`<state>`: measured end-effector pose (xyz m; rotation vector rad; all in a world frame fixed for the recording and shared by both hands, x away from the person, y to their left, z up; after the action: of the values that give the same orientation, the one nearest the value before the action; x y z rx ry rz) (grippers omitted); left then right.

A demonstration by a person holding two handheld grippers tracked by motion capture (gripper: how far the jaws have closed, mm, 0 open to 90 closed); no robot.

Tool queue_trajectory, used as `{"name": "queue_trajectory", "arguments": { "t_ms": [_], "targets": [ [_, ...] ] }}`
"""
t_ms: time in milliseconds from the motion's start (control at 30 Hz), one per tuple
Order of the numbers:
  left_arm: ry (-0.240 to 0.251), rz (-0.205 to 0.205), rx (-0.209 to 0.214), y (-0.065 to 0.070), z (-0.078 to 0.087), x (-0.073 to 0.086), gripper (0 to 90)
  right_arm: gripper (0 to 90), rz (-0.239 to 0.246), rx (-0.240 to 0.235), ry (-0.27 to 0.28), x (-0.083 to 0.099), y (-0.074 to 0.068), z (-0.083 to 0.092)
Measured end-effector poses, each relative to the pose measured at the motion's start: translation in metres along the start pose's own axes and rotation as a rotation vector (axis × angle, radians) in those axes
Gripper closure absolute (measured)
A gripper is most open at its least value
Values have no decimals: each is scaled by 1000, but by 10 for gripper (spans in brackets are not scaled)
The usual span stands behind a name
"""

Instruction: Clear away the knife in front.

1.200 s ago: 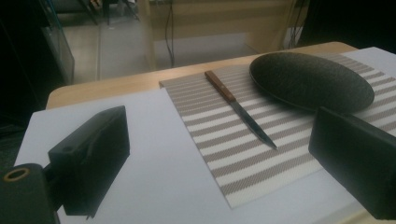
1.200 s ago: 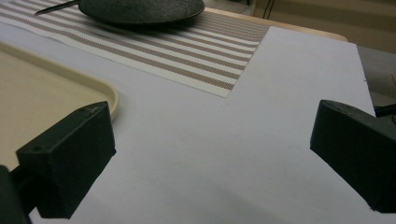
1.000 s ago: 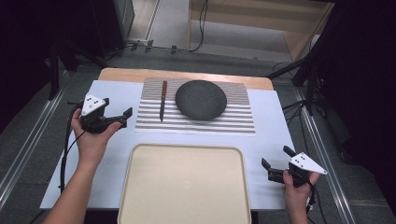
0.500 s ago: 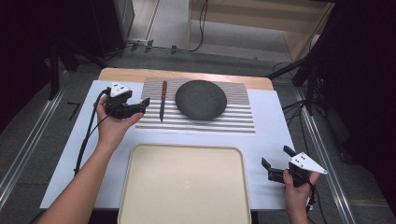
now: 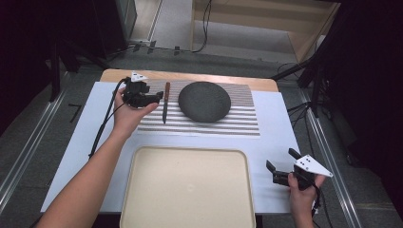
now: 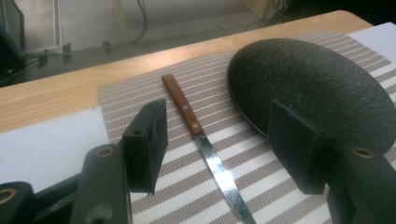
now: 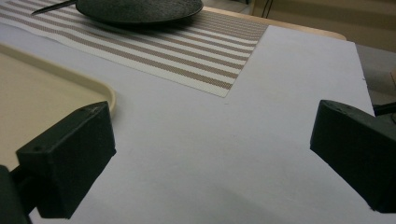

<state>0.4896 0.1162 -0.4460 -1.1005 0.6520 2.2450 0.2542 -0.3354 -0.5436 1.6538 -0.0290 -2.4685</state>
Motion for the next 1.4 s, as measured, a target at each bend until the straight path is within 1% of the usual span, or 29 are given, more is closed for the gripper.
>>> {"name": "queue_trajectory", "arguments": {
  "t_ms": [67,100,133,167,267,300,367,400,433,467,533,567,600,633,667,700,733,833,867,900,967,1067,1100,1133,1167,1267,1300,1333,1400],
  "targets": [
    [-15,-19,7,0,-7,-4,373,0,2,2,-4,0,0,0],
    [-30,-1,10,-2,-13,-7,364,0,3,2,-3,0,0,0],
    [-30,-1,10,-2,-13,-7,352,0,3,2,-3,0,0,0],
    [-39,20,17,-4,-17,-9,352,0,3,2,-3,0,0,0],
    [-76,52,16,-11,-29,-14,342,0,-2,-1,-1,0,0,0],
    [-76,52,16,-11,-29,-14,342,0,-2,-1,-1,0,0,0],
    [-102,73,17,-15,-37,-17,343,0,0,-2,0,0,0,0],
    [-102,73,17,-15,-37,-17,343,0,1,-2,0,0,0,0],
    [-128,83,14,-17,-43,-18,344,0,1,-1,1,0,1,-1],
    [-128,83,14,-17,-43,-18,352,0,1,-2,1,0,0,-1],
    [-169,101,12,-18,-48,-19,357,0,0,-3,0,0,0,0],
    [-176,110,13,-18,-51,-20,360,0,-5,-2,-2,0,0,0],
    [-199,137,20,-18,-55,-20,385,0,-8,-3,-1,0,1,0],
    [-199,137,20,-18,-55,-20,398,0,-8,-3,-1,0,1,0],
    [-219,145,12,-19,-59,-21,413,0,-5,-2,-1,0,1,0],
    [-219,145,12,-19,-59,-21,422,0,-5,-2,-1,0,1,0],
    [-236,165,8,-20,-64,-22,425,0,-4,-1,-1,0,1,0],
    [-278,191,10,-23,-71,-21,442,0,-7,-3,0,0,1,0],
    [-278,191,10,-23,-71,-21,452,0,-7,-3,0,0,1,0],
    [-309,199,2,-24,-76,-19,462,0,-8,-3,1,0,1,0],
    [-343,205,-7,-26,-81,-18,495,0,-9,-4,2,0,1,0],
    [-359,214,-24,-27,-85,-16,539,0,-8,-4,2,0,1,0],
    [-381,239,-34,-30,-88,-14,547,0,-8,-4,2,0,1,0],
    [-381,239,-34,-30,-88,-14,562,0,-8,-5,3,0,1,0],
    [-396,250,-47,-31,-90,-12,562,0,-8,-5,3,0,1,0],
    [-407,271,-45,-35,-95,-10,620,0,-11,-3,3,0,1,0],
    [-419,274,-55,-36,-97,-9,635,0,-11,-3,3,0,1,0],
    [-419,274,-55,-36,-97,-9,646,0,-11,-3,3,0,1,0],
    [-425,290,-58,-37,-102,-6,650,0,-12,-4,5,0,1,0]
  ]
}}
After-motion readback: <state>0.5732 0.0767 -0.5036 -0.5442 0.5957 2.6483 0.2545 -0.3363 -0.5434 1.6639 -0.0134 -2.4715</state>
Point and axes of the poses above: each handheld gripper's, and its own axes: z roughly backward along the jaws, x roughly out of its underside, y roughly to its right, the point moved 5 cm from there along -z, roughly forward along the jaws, and after that the axes turned 14 degrees about x, right-handed, at the moved point
